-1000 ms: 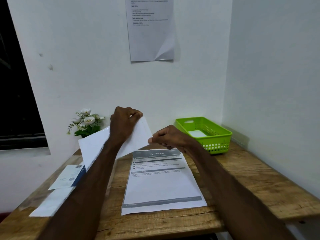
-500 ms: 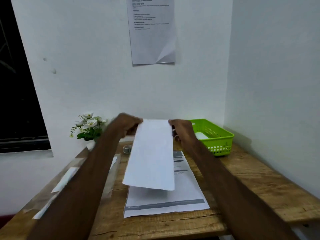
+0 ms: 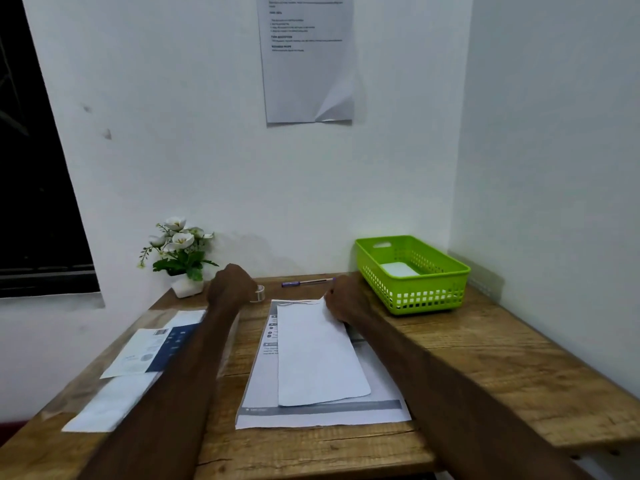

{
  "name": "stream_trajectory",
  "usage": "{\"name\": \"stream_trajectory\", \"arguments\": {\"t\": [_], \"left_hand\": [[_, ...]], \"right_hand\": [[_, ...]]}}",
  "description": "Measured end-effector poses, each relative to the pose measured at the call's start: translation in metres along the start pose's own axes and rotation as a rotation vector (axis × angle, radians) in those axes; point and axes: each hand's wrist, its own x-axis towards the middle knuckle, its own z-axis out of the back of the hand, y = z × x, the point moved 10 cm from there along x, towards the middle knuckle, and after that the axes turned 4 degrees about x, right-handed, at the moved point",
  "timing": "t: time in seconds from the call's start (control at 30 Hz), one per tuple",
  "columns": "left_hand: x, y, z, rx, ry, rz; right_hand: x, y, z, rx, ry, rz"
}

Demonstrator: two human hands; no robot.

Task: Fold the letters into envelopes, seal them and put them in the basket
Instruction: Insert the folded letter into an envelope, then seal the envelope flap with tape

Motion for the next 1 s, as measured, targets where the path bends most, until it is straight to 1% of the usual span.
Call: {"name": "stream_trajectory", "arguments": {"t": [0.03, 0.07, 0.1, 0.23, 0.33, 0.4, 0.53, 0.67, 0.73, 0.77, 0.83, 0.9, 1.0], "left_hand": [[-0.001, 0.0, 0.009, 0.084, -0.09, -0.023], [-0.003, -0.002, 0.015, 0.119, -0.157, -0.062], [-0.003, -0.004, 0.016, 0.136, -0.185, -0.107], [0.002, -0.01, -0.004, 0.189, -0.09, -0.25], [-0.001, -0.011, -0.017, 0.283, -0.034, -0.278], [-0.002, -0.012, -0.022, 0.296, -0.039, -0.306], [-0.003, -0.013, -0.021, 0.33, -0.102, -0.357], [-0.003, -0.016, -0.018, 0.227, -0.101, -0.374], [-0.006, -0.023, -0.016, 0.083, -0.056, -0.412], [-0.007, -0.027, -0.015, -0.038, -0.02, -0.425], [-0.014, -0.036, -0.009, -0.313, 0.061, -0.42], [-0.02, -0.046, -0.006, -0.505, 0.147, -0.404], [-0.035, -0.064, -0.005, -0.572, 0.257, -0.444]], "right_hand": [[-0.001, 0.0, -0.001, -0.011, -0.005, 0.01], [-0.001, 0.0, -0.001, -0.031, -0.007, 0.02], [-0.002, -0.002, 0.0, -0.046, -0.014, 0.031], [-0.005, 0.0, 0.003, -0.132, -0.05, 0.064], [-0.005, 0.002, 0.002, -0.186, -0.04, 0.078], [-0.004, 0.004, 0.001, -0.222, -0.033, 0.098], [-0.004, 0.004, 0.0, -0.237, -0.026, 0.104], [-0.005, 0.008, 0.002, -0.202, -0.034, 0.121], [-0.004, 0.013, 0.008, -0.135, -0.065, 0.146], [-0.004, 0.017, 0.012, -0.075, -0.083, 0.159], [-0.005, 0.024, 0.019, 0.131, -0.094, 0.176], [-0.006, 0.03, 0.02, 0.364, -0.062, 0.188], [-0.009, 0.038, 0.016, 0.638, 0.014, 0.191]]}}
